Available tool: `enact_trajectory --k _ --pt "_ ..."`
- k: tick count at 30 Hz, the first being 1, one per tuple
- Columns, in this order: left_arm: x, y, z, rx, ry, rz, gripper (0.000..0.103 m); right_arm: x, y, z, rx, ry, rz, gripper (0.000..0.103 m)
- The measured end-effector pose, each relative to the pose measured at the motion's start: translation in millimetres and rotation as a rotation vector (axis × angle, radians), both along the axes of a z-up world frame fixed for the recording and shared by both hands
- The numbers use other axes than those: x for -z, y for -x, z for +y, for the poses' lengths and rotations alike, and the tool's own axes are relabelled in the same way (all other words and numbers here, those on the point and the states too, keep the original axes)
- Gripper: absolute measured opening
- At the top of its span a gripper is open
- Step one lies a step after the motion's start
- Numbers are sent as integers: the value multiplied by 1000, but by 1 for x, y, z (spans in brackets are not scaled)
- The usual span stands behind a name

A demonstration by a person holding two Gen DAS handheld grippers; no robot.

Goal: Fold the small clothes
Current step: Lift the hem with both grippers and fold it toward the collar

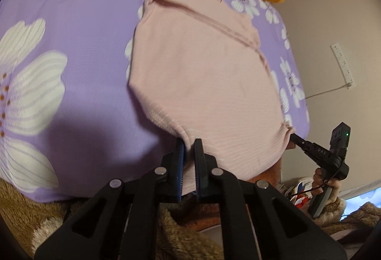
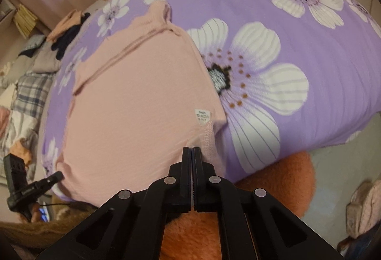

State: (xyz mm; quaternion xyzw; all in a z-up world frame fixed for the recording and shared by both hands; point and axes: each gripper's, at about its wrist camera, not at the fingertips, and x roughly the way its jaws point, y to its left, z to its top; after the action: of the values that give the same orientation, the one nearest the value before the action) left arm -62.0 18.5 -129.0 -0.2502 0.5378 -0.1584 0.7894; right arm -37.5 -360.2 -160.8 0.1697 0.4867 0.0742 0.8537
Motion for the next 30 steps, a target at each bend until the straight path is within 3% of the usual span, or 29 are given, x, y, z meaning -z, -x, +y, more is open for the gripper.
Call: enact_trajectory --k 9,13,18,21,23,25,30 --pt "-10 -32 13 -52 96 1 7 -23 -41 0 4 -72 -97 2" --pt "-14 -45 15 -57 92 -8 7 -23 -53 -1 14 -56 -79 2" --pt "-13 -50 17 -52 99 -1 7 -19 -34 -12 46 -18 -38 3" --pt "-11 -53 17 -45 94 6 7 -6 -14 -22 73 0 14 11" --pt "-11 -55 17 -44 97 8 7 2 -4 -27 92 15 46 38" --pt "-10 -55 18 -48 101 11 7 14 4 -31 103 -4 87 49" --pt "-11 -53 18 -53 93 10 7 47 17 -28 80 -79 201 49"
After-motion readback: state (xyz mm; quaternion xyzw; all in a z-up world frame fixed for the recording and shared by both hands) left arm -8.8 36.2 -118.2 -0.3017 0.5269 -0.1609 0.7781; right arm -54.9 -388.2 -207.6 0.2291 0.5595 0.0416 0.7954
